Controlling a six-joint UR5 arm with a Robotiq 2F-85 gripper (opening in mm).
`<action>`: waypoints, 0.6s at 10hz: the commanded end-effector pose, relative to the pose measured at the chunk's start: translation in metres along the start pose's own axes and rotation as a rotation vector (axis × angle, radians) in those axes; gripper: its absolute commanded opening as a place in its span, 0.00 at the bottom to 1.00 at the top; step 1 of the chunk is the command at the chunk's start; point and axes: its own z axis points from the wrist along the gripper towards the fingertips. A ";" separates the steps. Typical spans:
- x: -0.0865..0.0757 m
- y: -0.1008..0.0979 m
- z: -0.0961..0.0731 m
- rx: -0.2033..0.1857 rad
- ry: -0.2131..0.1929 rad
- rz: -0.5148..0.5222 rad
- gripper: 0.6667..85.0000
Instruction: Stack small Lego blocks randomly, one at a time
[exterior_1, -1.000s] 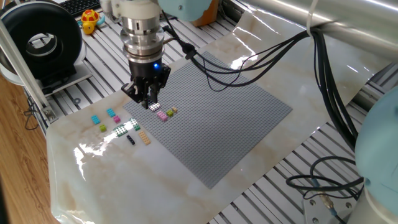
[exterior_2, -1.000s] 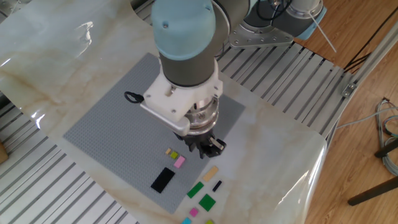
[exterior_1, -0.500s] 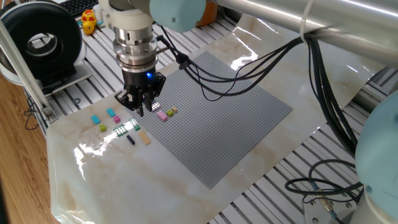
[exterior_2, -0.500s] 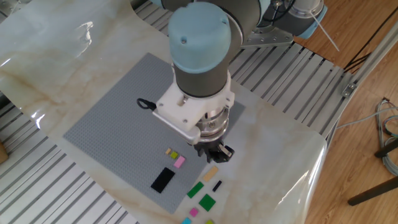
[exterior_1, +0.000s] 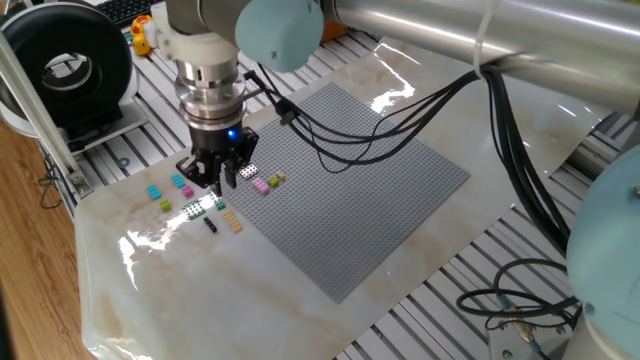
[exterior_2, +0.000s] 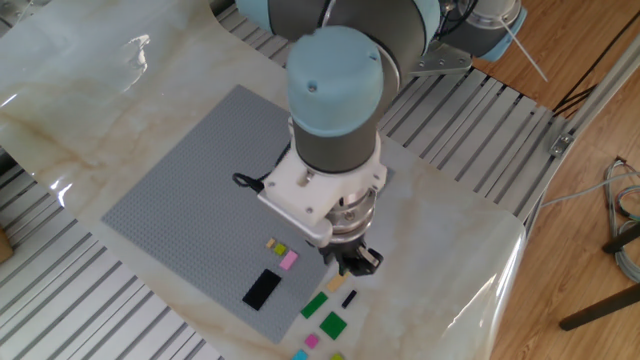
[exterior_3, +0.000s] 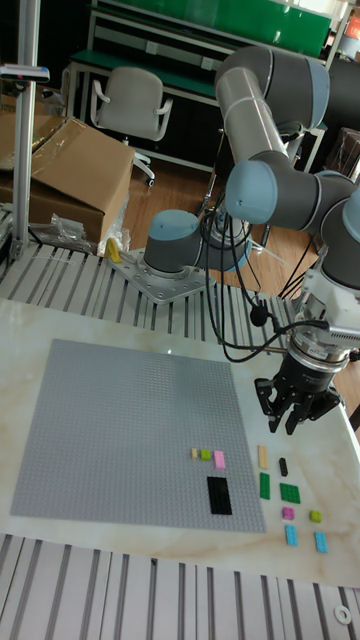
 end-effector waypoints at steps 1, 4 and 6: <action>0.003 0.002 0.002 -0.002 0.006 0.002 0.35; -0.001 0.004 0.002 -0.012 -0.008 0.016 0.35; -0.014 0.016 0.021 -0.013 -0.034 0.034 0.36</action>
